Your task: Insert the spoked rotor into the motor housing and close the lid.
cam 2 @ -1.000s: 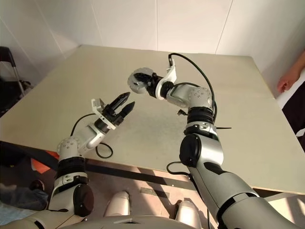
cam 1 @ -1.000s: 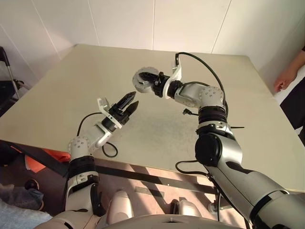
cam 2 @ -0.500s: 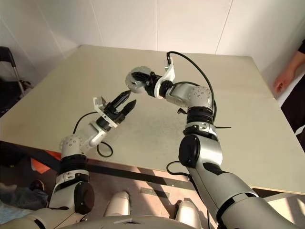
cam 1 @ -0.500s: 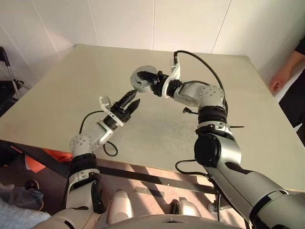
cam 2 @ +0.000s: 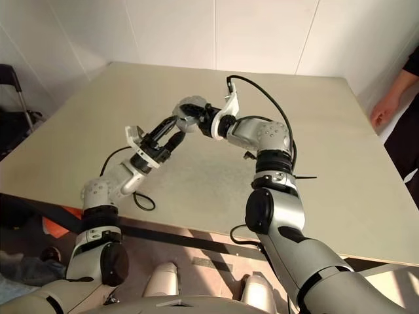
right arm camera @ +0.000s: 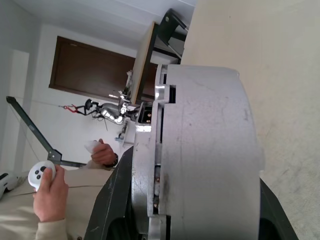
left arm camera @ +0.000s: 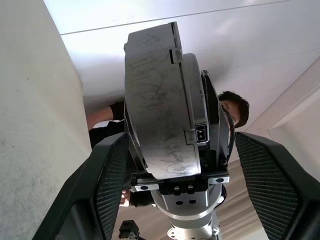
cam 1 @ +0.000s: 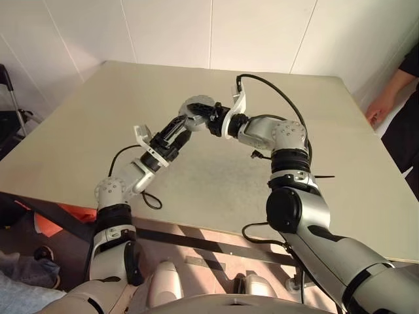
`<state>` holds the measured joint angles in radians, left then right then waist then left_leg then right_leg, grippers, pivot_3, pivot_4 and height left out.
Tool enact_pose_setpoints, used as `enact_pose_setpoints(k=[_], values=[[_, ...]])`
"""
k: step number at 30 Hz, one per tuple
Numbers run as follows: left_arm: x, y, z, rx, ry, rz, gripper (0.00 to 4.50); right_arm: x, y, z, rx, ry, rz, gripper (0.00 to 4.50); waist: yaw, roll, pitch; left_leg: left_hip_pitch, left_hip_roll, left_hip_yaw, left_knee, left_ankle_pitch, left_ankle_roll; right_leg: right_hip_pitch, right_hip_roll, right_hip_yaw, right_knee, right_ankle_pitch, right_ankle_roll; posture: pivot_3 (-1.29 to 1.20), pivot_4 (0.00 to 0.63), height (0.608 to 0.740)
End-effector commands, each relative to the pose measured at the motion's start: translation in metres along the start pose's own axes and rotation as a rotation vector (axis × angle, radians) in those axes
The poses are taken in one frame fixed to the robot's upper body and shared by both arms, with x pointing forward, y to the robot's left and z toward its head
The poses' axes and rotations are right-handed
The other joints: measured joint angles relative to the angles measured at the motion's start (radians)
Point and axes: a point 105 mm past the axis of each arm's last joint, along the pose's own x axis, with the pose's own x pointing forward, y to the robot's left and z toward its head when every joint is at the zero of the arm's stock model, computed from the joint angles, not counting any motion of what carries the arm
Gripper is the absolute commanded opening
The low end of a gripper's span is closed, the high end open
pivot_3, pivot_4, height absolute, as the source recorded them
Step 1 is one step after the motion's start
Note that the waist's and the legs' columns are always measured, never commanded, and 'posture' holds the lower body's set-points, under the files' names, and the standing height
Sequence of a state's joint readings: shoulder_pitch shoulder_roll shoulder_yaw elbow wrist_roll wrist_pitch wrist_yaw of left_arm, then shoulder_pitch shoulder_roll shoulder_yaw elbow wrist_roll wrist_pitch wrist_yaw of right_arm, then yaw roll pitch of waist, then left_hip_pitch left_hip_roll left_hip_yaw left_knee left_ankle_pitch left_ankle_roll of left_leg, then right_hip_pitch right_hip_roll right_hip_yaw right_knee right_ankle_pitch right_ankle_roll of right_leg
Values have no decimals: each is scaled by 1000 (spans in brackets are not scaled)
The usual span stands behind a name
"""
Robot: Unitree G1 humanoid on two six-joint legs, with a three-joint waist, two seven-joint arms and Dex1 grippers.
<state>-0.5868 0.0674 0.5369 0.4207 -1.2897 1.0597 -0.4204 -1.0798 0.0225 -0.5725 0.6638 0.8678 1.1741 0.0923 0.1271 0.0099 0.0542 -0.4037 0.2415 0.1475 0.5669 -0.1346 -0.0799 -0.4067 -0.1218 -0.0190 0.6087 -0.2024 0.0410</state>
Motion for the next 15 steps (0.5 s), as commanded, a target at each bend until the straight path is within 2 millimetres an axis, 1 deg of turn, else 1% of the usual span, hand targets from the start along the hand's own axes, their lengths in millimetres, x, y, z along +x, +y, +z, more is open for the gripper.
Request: enact_pose_setpoints(k=[1,7,10,14,15], values=[[6,-4,3,24,9,-13,3541,-4,29,13,-56,-49,99,2271,0,0,0,0,0,0,0,0,0,0,0,0,0,0,0,0,0,740],[6,0,-1,28,28,6,3541,-4,27,14,-58,-55,89,2271,0,0,0,0,0,0,0,0,0,0,0,0,0,0,0,0,0,740],[6,3,0,29,17,17,2942,-4,27,14,-59,-61,90,2271,0,0,0,0,0,0,0,0,0,0,0,0,0,0,0,0,0,740],[6,2,0,27,15,11,1602,-4,27,15,-63,-64,88,2271,1,0,0,0,0,0,1,0,0,0,0,0,0,0,0,0,0,740],[6,2,0,28,15,10,1602,-5,27,15,-64,-66,88,2271,1,0,0,0,0,0,1,0,0,0,0,0,0,0,0,0,0,740]])
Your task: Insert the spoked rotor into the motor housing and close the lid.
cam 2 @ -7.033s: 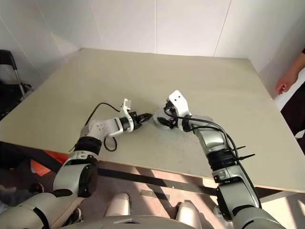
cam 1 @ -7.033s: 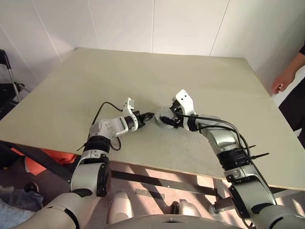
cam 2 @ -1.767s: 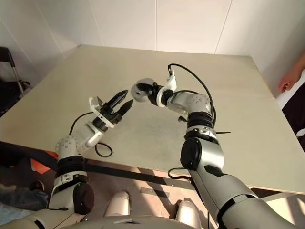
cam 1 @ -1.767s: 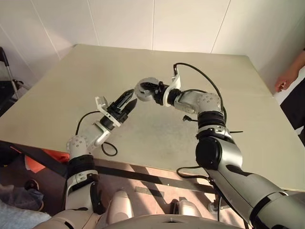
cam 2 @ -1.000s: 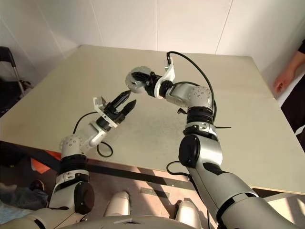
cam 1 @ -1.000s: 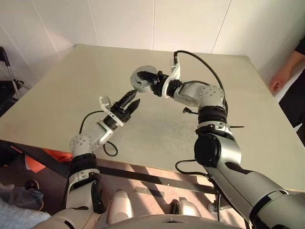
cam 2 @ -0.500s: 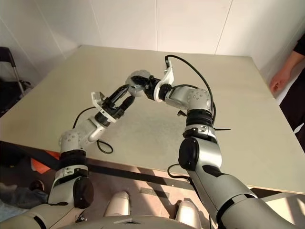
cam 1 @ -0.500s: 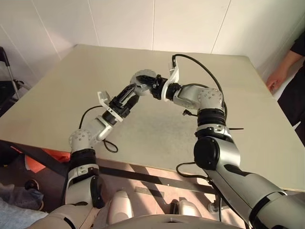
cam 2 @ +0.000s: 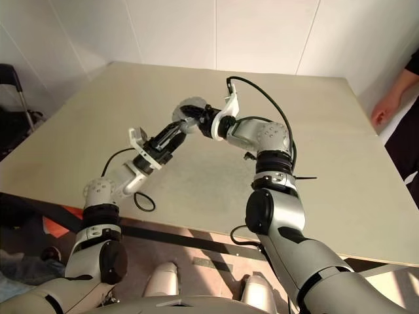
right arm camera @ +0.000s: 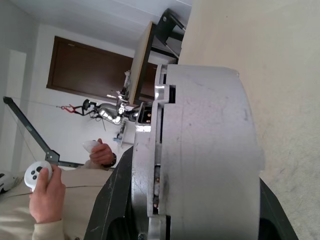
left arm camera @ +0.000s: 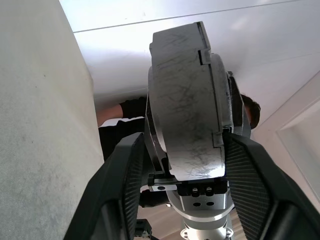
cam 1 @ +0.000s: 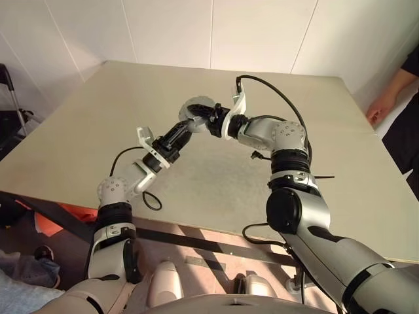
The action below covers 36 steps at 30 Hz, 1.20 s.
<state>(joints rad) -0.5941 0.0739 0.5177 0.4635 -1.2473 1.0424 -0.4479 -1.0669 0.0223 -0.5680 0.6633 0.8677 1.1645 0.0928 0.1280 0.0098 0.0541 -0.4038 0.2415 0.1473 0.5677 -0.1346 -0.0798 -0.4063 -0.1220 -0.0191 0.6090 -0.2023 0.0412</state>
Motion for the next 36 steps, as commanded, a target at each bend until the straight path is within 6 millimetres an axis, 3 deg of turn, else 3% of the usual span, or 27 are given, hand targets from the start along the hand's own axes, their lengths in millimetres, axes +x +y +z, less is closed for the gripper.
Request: enact_pose_setpoints(k=[1,7,16,17,22,26,30,36], values=[[5,-8,3,31,5,-21,1602,-4,32,16,-71,-60,97,2271,0,0,0,0,0,0,0,0,0,0,0,0,0,0,0,0,0,740],[7,-8,3,35,2,-18,1270,-5,32,16,-73,-63,97,2271,0,0,0,0,0,0,0,0,0,0,0,0,0,0,0,0,0,740],[8,-6,5,42,-17,-3,1270,-6,35,16,-106,-69,120,2271,1,0,0,0,0,0,1,0,0,0,0,0,1,0,0,0,0,740],[8,-5,6,39,-21,-1,1270,-6,36,15,-110,-68,125,2839,1,0,0,0,0,0,1,0,0,0,0,0,1,0,0,0,0,740],[8,-5,8,43,-32,-3,1270,-7,39,23,-156,-123,108,4414,2,0,0,0,0,0,1,0,0,0,0,0,1,0,0,0,0,740],[7,-3,9,54,-43,8,1270,-7,38,27,-160,-152,99,4465,1,0,0,0,0,0,2,0,0,0,0,0,1,0,0,0,0,740],[0,-4,26,89,-123,18,1270,-8,34,33,-166,-194,73,4465,1,0,0,0,0,0,2,0,0,0,0,0,2,0,0,0,0,740],[-33,-6,74,156,-341,62,1270,-8,25,38,-167,-220,31,4465,-4,0,0,1,1,-1,2,0,0,0,0,0,3,0,0,0,0,740]])
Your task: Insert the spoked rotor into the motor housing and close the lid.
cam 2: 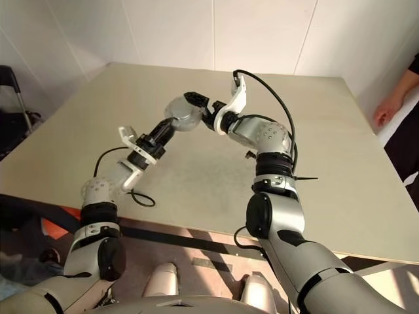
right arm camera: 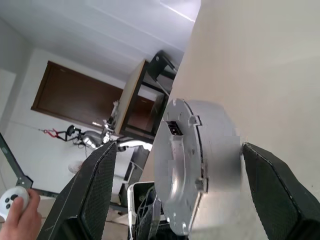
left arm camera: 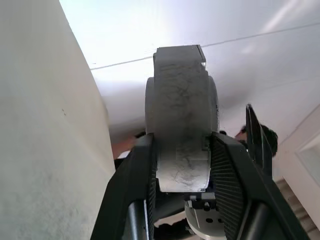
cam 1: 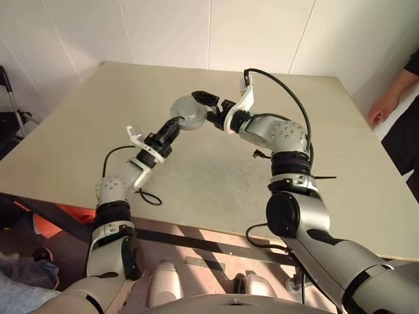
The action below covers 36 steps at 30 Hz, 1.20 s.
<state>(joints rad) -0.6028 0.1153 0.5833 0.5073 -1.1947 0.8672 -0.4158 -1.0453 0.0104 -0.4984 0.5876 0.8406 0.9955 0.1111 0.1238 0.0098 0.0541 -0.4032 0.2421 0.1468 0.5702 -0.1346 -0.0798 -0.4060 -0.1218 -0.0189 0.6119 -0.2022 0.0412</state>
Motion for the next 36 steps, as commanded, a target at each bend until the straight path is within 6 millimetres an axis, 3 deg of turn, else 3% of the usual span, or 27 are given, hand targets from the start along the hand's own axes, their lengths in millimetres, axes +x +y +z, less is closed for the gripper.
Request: enact_pose_setpoints(k=[1,10,14,17,24,25,30,36], values=[[-16,-9,42,64,-166,-11,1270,-1,17,14,-42,-54,46,4465,0,0,0,0,0,0,0,0,0,0,0,0,0,0,0,0,0,740],[-42,15,62,80,-286,120,1270,1,15,13,-43,-51,37,4465,14,-1,0,-1,0,-1,2,0,0,1,0,-1,0,0,0,0,0,740],[-58,46,79,76,-396,311,1270,2,14,13,-47,-53,28,4465,8,-2,0,0,0,-1,3,0,0,1,0,0,3,-1,-1,0,0,740],[-65,59,85,88,-434,387,1270,2,12,14,-50,-56,16,4465,0,-2,-1,1,0,-1,3,0,0,1,0,0,4,-1,-1,0,0,740],[-73,64,96,127,-475,439,1270,3,10,14,-49,-55,9,4465,-6,-2,-1,9,0,0,2,1,-2,2,1,4,10,-1,-3,0,0,740],[-75,65,98,137,-483,453,1790,3,10,14,-49,-55,8,4500,-7,-2,-1,11,0,0,2,1,-3,3,1,5,10,-1,-3,0,0,740],[-90,70,115,145,-568,535,3158,4,9,14,-46,-53,0,4500,-25,-2,-1,13,0,0,2,2,-3,4,1,6,10,-1,-3,0,0,740],[-114,57,148,215,-697,560,3158,5,8,9,-50,-23,2,4500,-33,-2,-1,18,4,0,1,2,-3,5,8,9,11,-1,-5,0,0,740]])
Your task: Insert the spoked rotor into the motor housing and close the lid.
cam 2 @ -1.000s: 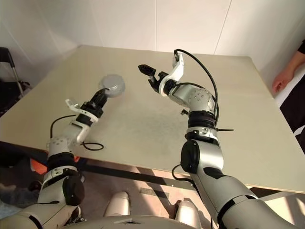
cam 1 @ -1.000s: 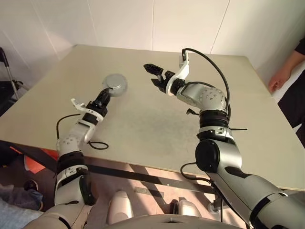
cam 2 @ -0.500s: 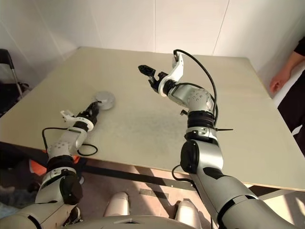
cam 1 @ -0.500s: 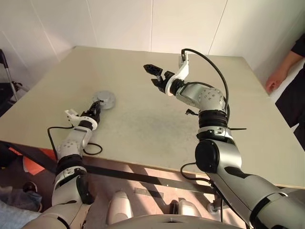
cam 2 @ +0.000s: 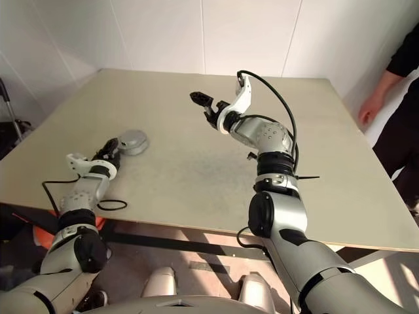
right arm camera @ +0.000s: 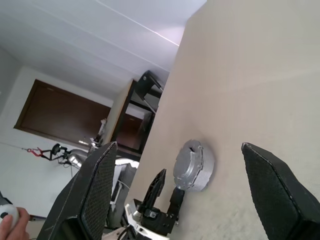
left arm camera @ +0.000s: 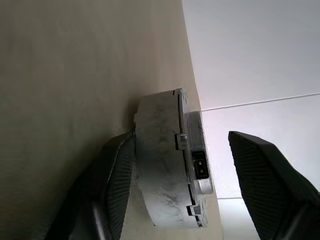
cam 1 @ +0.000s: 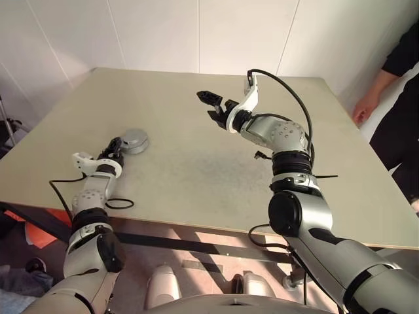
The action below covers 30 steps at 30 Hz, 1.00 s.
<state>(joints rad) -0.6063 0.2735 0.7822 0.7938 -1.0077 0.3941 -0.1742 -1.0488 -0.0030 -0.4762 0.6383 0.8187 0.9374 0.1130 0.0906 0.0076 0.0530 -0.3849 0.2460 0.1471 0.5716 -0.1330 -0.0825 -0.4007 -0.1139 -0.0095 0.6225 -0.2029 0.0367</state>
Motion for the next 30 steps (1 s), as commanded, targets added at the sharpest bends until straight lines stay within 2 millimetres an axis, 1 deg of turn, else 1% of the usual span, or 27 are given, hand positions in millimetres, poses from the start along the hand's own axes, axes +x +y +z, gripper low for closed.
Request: enact_pose_setpoints(k=[1,4,5,7,8,9,10,11,12,13,14,15,16,17,18,19,20,21,23,24,25,28,30], values=[[-8,-4,53,43,-167,-1,3158,3,18,5,-44,7,51,4500,2,0,0,0,1,0,0,0,0,0,1,0,0,0,0,0,0,740],[-13,-15,86,102,-252,-21,3158,3,18,1,-73,27,58,4500,8,0,0,-1,1,0,0,0,0,0,1,0,-1,0,-1,0,0,740],[-14,-24,95,151,-273,-38,3158,3,19,2,-111,19,62,4500,10,-1,0,-2,1,0,0,0,0,0,1,0,-2,0,-1,0,0,740],[-14,-50,105,288,-297,-98,3158,2,23,9,-291,-38,60,4500,18,-1,0,-3,1,0,0,-1,1,0,1,-1,-2,0,-1,0,0,740],[-12,-67,104,365,-294,-145,3158,0,28,15,-411,-88,64,4500,26,-2,0,-4,1,0,0,-1,1,0,0,-2,-2,0,-1,0,0,740],[-9,-93,92,501,-259,-224,3158,-6,30,24,-570,-146,53,4500,35,-3,0,-5,1,-1,0,-1,1,0,0,-3,-3,0,-1,0,0,740],[-7,-117,72,623,-190,-315,3158,-12,33,30,-680,-166,66,4500,47,-4,0,-5,2,-1,1,-1,1,0,0,-3,-3,0,-1,0,0,740],[-8,-137,43,740,-83,-416,3158,-19,33,34,-782,-167,83,4500,65,-6,0,-7,2,-1,1,0,0,0,-1,-5,-3,0,-1,0,0,740],[-13,-151,5,869,63,-526,3158,-31,31,37,-905,-151,123,4500,72,-6,0,-10,3,-1,3,0,0,1,-3,-9,-3,0,-1,0,0,740],[-21,-154,-25,958,183,-597,3158,-42,28,36,-988,-122,165,4500,86,-7,0,-11,4,-1,5,0,0,3,-5,-11,-3,0,-1,0,0,740],[-28,-152,-46,1027,268,-638,3158,-52,22,35,-1050,-90,182,4500,93,-7,-1,-11,3,0,6,0,0,6,-9,-14,-4,-1,0,0,0,740],[-36,-141,-70,1121,372,-675,3158,-66,8,32,-1135,-34,181,4500,93,-6,-1,-10,0,0,7,-1,1,10,-11,-15,-5,-2,2,0,0,740],[-44,-125,-88,1206,460,-692,3158,-80,-13,26,-1206,50,156,4500,93,-5,-3,-7,-3,1,7,-2,2,13,-14,-13,-5,-3,3,0,0,740],[-53,-108,-104,1247,547,-704,3158,-95,-39,16,-1258,154,119,4500,91,-3,-6,-4,-5,2,7,-3,6,16,-15,-13,-6,-3,4,0,0,740],[-59,-94,-112,1264,609,-707,3158,-107,-60,7,-1300,245,83,4500,84,-3,-8,0,-5,2,6,-5,8,21,-15,-13,-9,-4,5,0,0,740],[-63,-82,-117,1280,645,-699,3158,-118,-75,-1,-1321,315,59,4500,76,-3,-8,6,-5,2,6,-7,11,26,-15,-12,-10,-5,7,0,0,740],[-65,-75,-120,1289,665,-693,3158,-124,-82,-7,-1322,350,56,4500,62,-3,-8,7,-3,2,4,-7,12,27,-14,-12,-10,-6,8,0,0,740],[-67,-72,-121,1284,674,-692,3158,-127,-82,-10,-1292,354,66,4500,49,-3,-7,5,-2,2,3,-7,11,23,-12,-12,-10,-6,8,0,0,740],[-66,-69,-123,1269,669,-685,3158,-128,-85,-8,-1234,325,41,4500,20,-4,-6,-5,0,1,4,-4,8,7,-7,-10,-3,-4,2,0,0,740],[-65,-68,-124,1262,668,-683,3158,-128,-87,-8,-1231,323,25,4500,7,-3,-6,-10,1,1,6,-2,5,-2,-6,-8,2,-3,0,0,0,740],[-63,-68,-124,1262,663,-680,3158,-127,-89,-9,-1230,326,18,4500,3,-2,-6,-11,1,1,6,-1,4,-4,-5,-8,4,-2,-2,0,0,740],[-60,-71,-125,1261,652,-683,3158,-125,-86,-10,-1229,329,29,4500,2,-2,-6,-5,1,1,6,-2,7,0,-5,-6,3,0,-4,0,0,740],[-59,-73,-125,1261,646,-689,3158,-124,-84,-10,-1230,327,31,4500,4,-3,-6,1,0,2,6,-3,8,6,-6,-6,1,-2,-1,0,0,740]])
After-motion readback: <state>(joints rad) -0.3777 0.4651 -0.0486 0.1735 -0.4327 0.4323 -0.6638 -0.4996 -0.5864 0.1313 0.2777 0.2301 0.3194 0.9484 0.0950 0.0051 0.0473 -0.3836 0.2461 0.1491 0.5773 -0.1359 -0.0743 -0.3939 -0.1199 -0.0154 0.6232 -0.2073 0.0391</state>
